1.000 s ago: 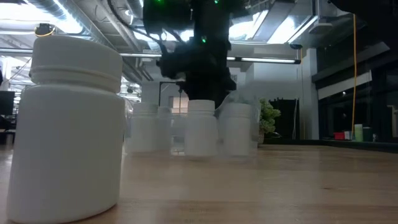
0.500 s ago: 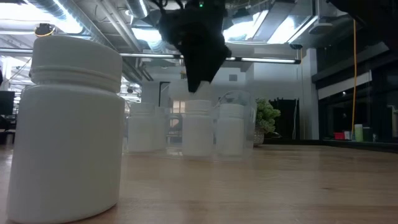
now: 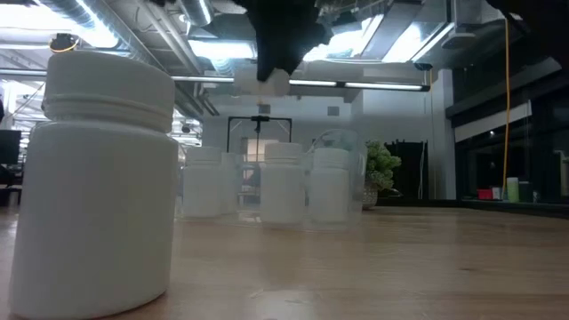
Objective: Pick and place pill bottles into a basket
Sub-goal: Adjust the white pill bottle in the transparent bin
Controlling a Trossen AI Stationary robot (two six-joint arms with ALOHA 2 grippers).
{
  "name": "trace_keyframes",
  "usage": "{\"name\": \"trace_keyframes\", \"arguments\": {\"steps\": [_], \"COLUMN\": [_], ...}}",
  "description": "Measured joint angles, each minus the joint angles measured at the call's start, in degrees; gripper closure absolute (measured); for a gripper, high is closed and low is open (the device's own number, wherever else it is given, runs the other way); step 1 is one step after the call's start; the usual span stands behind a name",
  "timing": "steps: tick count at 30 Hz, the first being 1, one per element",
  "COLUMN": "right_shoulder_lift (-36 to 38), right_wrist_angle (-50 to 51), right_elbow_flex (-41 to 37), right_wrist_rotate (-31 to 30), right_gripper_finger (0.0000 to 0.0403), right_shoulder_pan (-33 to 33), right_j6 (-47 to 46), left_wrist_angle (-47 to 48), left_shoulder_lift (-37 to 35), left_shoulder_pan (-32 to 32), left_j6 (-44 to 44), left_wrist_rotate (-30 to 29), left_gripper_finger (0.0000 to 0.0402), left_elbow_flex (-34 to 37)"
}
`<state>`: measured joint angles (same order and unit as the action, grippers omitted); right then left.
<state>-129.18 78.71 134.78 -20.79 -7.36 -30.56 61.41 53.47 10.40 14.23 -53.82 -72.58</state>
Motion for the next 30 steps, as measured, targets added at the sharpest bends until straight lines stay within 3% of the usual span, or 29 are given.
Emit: {"name": "trace_keyframes", "arguments": {"steps": [7,15,25,30], "right_shoulder_lift": [3.0,4.3,4.3,4.3], "right_wrist_angle": [-6.0,-12.2,-19.8,-20.6], "right_elbow_flex": [0.1,0.2,0.1,-0.2], "right_wrist_rotate": [-6.1,-7.3,-0.3,2.2], "right_gripper_finger": [0.0246,0.0256,0.0276,0.0311], "right_shoulder_pan": [0.0,0.0,1.1,1.6], "right_j6": [-2.7,-5.5,-7.9,-6.9], "left_wrist_angle": [-0.1,-5.7,-10.3,-10.2], "left_shoulder_lift": [-0.7,-2.4,-5.9,-6.7], "left_shoulder_pan": [0.1,0.1,0.1,0.1], "left_j6": [7.4,6.1,1.1,1.0], "left_wrist_rotate": [1.0,2.4,2.5,2.4], "left_gripper_finger": [0.0080,0.0080,0.0080,0.0080], "left_elbow_flex": [8.6,8.8,8.8,8.8]}}
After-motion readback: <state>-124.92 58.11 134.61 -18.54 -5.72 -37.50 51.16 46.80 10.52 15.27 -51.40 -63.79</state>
